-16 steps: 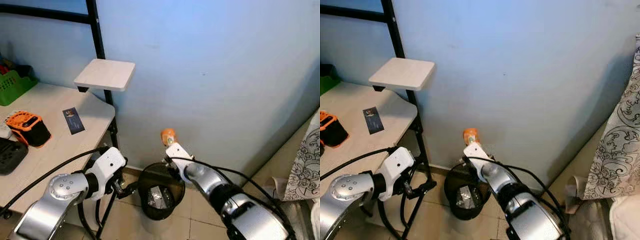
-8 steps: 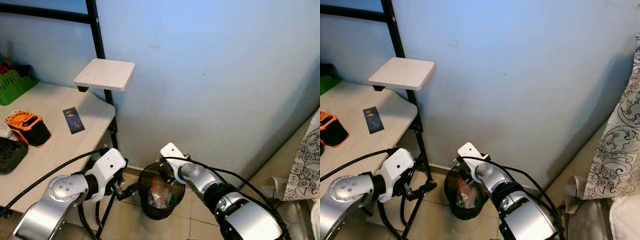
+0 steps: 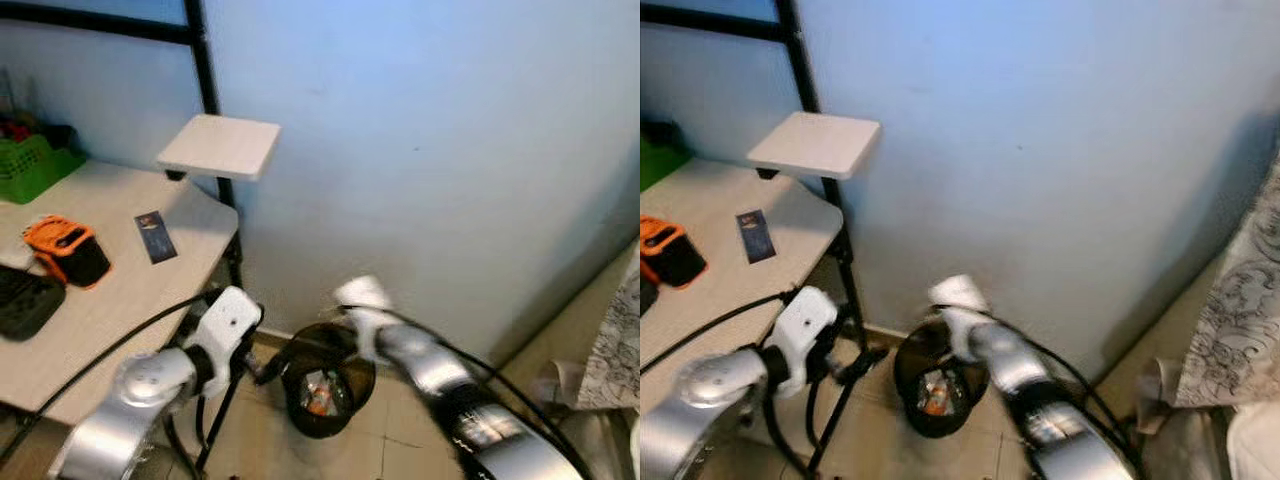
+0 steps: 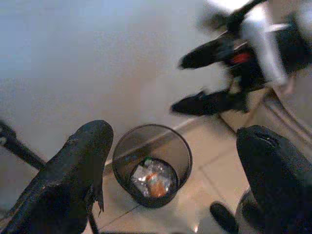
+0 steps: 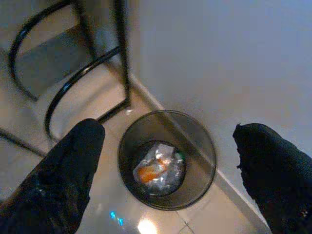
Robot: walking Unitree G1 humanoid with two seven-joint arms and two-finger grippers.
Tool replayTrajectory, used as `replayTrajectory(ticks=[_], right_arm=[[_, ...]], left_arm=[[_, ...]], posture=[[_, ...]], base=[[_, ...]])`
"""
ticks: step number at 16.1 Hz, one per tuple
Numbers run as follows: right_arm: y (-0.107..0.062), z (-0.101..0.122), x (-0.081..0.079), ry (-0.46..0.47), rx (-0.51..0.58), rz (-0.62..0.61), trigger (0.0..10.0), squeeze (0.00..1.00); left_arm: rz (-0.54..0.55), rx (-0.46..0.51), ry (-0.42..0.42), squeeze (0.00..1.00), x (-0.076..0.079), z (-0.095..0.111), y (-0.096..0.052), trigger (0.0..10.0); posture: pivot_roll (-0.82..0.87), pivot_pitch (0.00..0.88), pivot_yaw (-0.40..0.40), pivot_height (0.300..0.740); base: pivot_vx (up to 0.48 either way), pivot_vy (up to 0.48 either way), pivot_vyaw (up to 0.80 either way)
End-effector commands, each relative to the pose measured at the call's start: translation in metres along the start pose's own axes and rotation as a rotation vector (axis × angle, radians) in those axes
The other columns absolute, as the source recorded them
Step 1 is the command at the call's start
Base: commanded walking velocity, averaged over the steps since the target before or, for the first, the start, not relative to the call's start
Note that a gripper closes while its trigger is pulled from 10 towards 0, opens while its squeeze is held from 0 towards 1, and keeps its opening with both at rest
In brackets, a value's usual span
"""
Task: Clean up the room
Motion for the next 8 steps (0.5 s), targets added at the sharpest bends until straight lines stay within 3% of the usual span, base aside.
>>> replayTrajectory(ticks=[1,2,4,7,8], right_arm=[[-0.016,0.017,0.014,0.069,0.077,-0.031,10.0,0.5],[-0.037,0.02,0.026,0.126,0.128,-0.07,10.0,0.0],[-0.075,0.023,0.048,0.225,0.203,-0.192,10.0,0.0],[-0.104,0.038,0.053,0.328,0.301,-0.294,10.0,0.0],[-0.108,0.041,0.052,0.346,0.308,-0.309,10.0,0.0]], left_arm=[[0.082,0.004,-0.007,0.0,-0.009,0.005,-0.002,10.0],[0.148,0.006,-0.03,0.0,-0.014,0.006,-0.001,10.0],[0.308,0.025,-0.104,0.0,-0.028,0.01,-0.005,10.0],[0.495,0.081,-0.137,0.0,-0.045,0.023,-0.014,10.0],[0.505,0.094,-0.15,0.0,-0.046,0.025,-0.015,10.0]], posture=[[-0.03,0.0,-0.044,0.74],[-0.04,0.0,-0.036,0.74],[-0.07,0.0,-0.022,0.74],[-0.09,0.0,-0.003,0.74],[-0.09,0.0,0.0,0.74]], base=[[0.0,0.0,-0.59],[0.0,0.0,-0.77],[0.0,0.0,-0.68],[0.0,0.0,-0.75],[0.0,0.0,-0.8]])
Point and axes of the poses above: a point about 5 cm out from each wrist's last joint towards the gripper, its own y axis pointing out of the wrist towards the gripper, its own z axis along the axis of the wrist's last joint, x = y × z, the point moved 4 cm from there along y, pointing out of the wrist towards the gripper, and after that the axes turned 12 degrees about y, right-handed, at the moved point
